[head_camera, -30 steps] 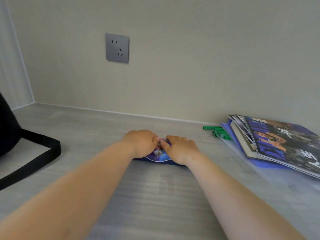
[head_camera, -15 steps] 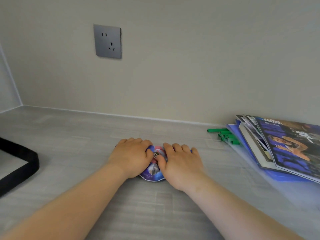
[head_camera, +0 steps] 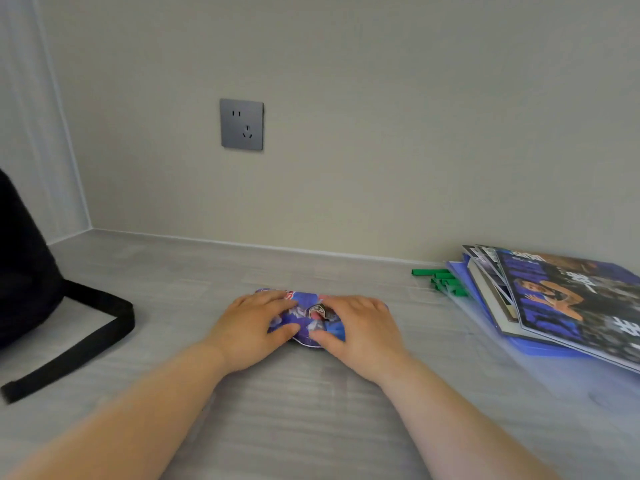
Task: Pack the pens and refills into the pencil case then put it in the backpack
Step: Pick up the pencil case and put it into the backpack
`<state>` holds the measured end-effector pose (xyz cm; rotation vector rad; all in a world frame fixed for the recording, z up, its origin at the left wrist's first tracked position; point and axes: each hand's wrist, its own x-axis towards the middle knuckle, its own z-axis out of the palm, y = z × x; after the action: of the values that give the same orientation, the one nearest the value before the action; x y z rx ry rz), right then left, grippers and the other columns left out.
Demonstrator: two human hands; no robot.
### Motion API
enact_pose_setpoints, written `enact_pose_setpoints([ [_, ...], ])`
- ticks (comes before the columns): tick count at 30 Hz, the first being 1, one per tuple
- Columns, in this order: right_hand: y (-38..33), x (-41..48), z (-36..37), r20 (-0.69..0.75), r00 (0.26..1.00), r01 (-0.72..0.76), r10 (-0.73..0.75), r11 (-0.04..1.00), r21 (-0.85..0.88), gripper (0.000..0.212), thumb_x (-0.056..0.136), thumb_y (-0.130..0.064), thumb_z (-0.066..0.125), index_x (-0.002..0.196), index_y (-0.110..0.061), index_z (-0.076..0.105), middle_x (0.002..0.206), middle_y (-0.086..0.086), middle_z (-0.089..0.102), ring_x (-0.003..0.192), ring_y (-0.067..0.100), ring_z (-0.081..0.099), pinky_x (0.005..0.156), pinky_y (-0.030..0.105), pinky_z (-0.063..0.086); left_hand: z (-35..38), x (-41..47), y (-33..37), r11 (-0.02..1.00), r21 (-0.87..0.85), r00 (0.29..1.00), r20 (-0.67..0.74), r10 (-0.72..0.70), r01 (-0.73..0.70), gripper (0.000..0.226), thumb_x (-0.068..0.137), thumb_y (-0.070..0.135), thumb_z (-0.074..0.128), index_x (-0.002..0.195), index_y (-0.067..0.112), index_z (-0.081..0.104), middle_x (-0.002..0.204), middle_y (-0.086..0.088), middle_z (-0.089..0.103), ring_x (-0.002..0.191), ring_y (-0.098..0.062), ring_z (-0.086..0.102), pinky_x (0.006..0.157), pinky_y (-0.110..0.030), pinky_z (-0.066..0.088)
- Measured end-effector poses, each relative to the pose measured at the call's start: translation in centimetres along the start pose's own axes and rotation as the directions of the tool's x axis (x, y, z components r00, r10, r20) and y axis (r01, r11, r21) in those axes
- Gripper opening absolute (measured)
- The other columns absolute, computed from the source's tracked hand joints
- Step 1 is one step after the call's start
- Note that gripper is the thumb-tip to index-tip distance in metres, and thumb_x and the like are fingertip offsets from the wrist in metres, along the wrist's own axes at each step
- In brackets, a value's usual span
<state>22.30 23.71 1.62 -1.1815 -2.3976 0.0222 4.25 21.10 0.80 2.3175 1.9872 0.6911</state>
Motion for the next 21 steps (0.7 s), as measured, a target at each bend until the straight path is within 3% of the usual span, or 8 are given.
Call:
enact_pose_setpoints([
  [3,-0.2,-0.3,-0.1,0.152,0.988,0.042,-0.035,0.998,-0.037,0.06,0.076,-0.043,0.058,0.129,-0.027,0.038,0.145,-0.005,0.036,0.132,0.017,0.029,0.112,0.035,0.017,-0.7,-1.7,-1.9,1.0,-0.021,1.0,0.012,0.017,-0.017,0.059,0.08,0.036,0.06,0.133,0.026,0.037,0.15,0.008,0.028,0.135,-0.009,0.03,0.109,-0.022,0.025],
  [6,-0.8,0.2,-0.2,0.174,0.985,0.026,-0.002,0.99,-0.137,0.052,0.082,-0.025,0.05,0.131,-0.021,0.035,0.146,0.0,0.034,0.132,0.021,0.031,0.111,0.038,0.022,-0.5,-1.9,-2.0,0.994,-0.102,0.997,-0.057,-0.049,0.043,0.054,0.08,0.022,0.058,0.131,0.024,0.04,0.149,0.01,0.029,0.127,-0.012,0.043,0.099,-0.021,0.035],
  [11,-2.4,1.7,0.6,0.197,0.98,0.066,0.009,0.927,-0.369,0.047,0.086,-0.003,0.037,0.132,-0.008,0.027,0.135,0.018,0.042,0.117,0.035,0.045,0.09,0.043,0.039,-0.1,-1.1,-2.1,0.994,-0.101,0.991,-0.122,-0.057,0.044,0.048,0.081,0.014,0.055,0.128,0.022,0.046,0.147,0.006,0.035,0.127,-0.014,0.043,0.1,-0.024,0.037],
  [14,-2.7,1.8,0.5,0.2,0.979,0.118,-0.036,0.902,-0.416,0.048,0.086,0.001,0.036,0.132,-0.005,0.026,0.133,0.02,0.042,0.117,0.035,0.044,0.085,0.042,0.042,-0.2,-1.1,-1.8,0.995,-0.079,0.99,-0.124,-0.071,0.062,0.046,0.082,0.012,0.054,0.127,0.018,0.047,0.145,0.002,0.037,0.128,-0.015,0.042,0.101,-0.021,0.032],
  [17,-2.6,1.5,0.2,0.144,0.987,0.121,-0.065,0.9,-0.418,0.044,0.085,0.0,0.038,0.128,-0.003,0.034,0.129,0.019,0.047,0.114,0.032,0.047,0.08,0.037,0.043,-0.5,-1.1,-1.4,0.997,0.014,0.99,-0.119,-0.071,0.073,0.046,0.083,0.015,0.052,0.128,0.019,0.046,0.144,0.005,0.039,0.125,-0.017,0.046,0.098,-0.024,0.036],
  [19,-2.5,1.2,0.0,0.047,0.99,0.142,-0.135,0.883,-0.448,0.039,0.069,-0.008,0.067,0.107,-0.005,0.058,0.103,0.014,0.066,0.091,0.025,0.063,0.062,0.026,0.048,-0.9,-1.4,-0.8,0.983,0.173,0.99,-0.138,-0.037,0.061,0.043,0.079,0.021,0.058,0.121,0.019,0.052,0.134,0.002,0.052,0.112,-0.017,0.057,0.086,-0.025,0.046],
  [21,-2.9,0.8,-0.6,0.06,0.991,0.135,-0.122,0.861,-0.491,0.043,0.025,-0.019,0.086,0.065,-0.013,0.07,0.061,-0.002,0.071,0.052,0.013,0.065,0.035,0.013,0.038,-1.5,-1.8,-0.2,0.944,0.327,0.971,-0.209,0.115,-0.042,0.033,0.055,0.025,0.076,0.088,0.019,0.071,0.092,0.0,0.074,0.074,-0.014,0.069,0.057,-0.018,0.052],
])
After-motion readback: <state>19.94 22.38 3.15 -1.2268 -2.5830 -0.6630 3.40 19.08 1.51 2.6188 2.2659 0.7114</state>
